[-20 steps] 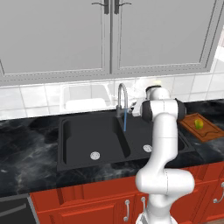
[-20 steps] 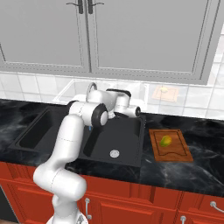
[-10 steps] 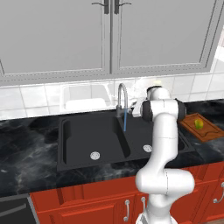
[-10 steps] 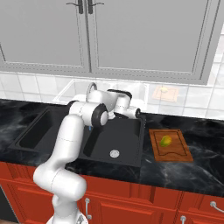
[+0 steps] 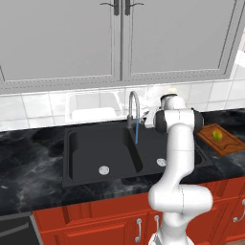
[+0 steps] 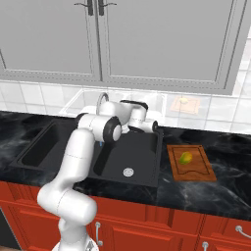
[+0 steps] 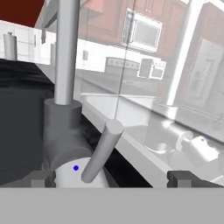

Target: Pick the mango from the sink and place it on the cutting board to airdry. Then turn off the sink faucet.

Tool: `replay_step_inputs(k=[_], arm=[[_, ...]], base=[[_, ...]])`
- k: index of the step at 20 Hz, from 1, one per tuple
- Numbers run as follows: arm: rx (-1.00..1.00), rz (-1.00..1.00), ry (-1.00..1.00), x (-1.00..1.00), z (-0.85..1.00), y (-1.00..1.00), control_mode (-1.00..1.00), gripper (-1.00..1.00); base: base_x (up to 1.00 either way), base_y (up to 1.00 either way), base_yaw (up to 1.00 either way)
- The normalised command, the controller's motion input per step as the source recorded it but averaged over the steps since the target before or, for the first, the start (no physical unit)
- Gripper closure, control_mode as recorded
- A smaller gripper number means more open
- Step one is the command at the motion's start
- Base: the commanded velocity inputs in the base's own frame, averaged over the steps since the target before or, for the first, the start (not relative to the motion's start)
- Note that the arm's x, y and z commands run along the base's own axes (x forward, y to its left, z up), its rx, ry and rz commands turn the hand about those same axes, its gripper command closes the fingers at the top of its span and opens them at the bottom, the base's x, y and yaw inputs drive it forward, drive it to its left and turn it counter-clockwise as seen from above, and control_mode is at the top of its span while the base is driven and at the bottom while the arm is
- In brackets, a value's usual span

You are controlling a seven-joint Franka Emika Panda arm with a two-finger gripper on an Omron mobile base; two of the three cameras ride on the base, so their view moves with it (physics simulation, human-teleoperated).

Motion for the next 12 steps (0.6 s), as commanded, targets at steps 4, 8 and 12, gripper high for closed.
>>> replay_step_inputs(k=[4,8,12], arm=[[-0.03,0.01,0.0,0.29,0.35,0.33,-1.0,-1.0],[-0.06,0.02,0.0,0.3,0.49,0.43,-1.0,-1.0],[-0.08,0.01,0.0,0.31,0.59,0.49,-1.0,-1.0]], base=[[0.0,0.0,0.0],[0.0,0.0,0.0],[0.0,0.0,0.0]])
